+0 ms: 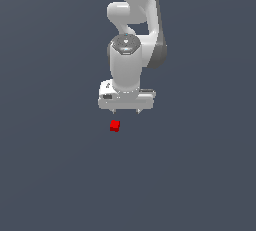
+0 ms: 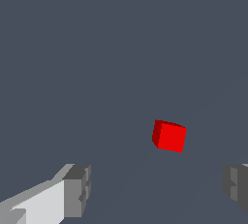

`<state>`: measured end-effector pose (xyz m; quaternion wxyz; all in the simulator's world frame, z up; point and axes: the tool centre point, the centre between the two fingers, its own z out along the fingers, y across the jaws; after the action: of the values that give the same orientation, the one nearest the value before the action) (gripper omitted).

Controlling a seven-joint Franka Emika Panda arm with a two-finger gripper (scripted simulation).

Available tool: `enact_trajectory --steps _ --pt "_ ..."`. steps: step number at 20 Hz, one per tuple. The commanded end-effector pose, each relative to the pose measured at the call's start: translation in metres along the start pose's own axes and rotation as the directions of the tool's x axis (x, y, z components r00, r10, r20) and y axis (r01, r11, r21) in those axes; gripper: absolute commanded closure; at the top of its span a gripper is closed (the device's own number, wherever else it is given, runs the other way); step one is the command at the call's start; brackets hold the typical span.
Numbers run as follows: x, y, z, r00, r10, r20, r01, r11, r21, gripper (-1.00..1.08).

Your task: Pick up the red cube and move it to a goal position.

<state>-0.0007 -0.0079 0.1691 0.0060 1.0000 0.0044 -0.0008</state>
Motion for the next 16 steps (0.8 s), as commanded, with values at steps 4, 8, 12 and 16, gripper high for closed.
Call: enact_trajectory --steps 4,8,12,16 --pt "0.0 0.001 0.003 1.0 0.004 0.0 -0.004 1.0 0.0 -0.92" --pt "-0.001 0.006 0.015 1.0 0.02 0.0 -0.02 1.0 0.001 -0.92" --pt "-0.004 0.015 0.038 0.999 0.049 0.0 -0.049 0.999 0.002 -0.92" --pt "-0.007 0.028 0.071 0.996 0.092 0.0 -0.092 0.996 0.004 -0.92"
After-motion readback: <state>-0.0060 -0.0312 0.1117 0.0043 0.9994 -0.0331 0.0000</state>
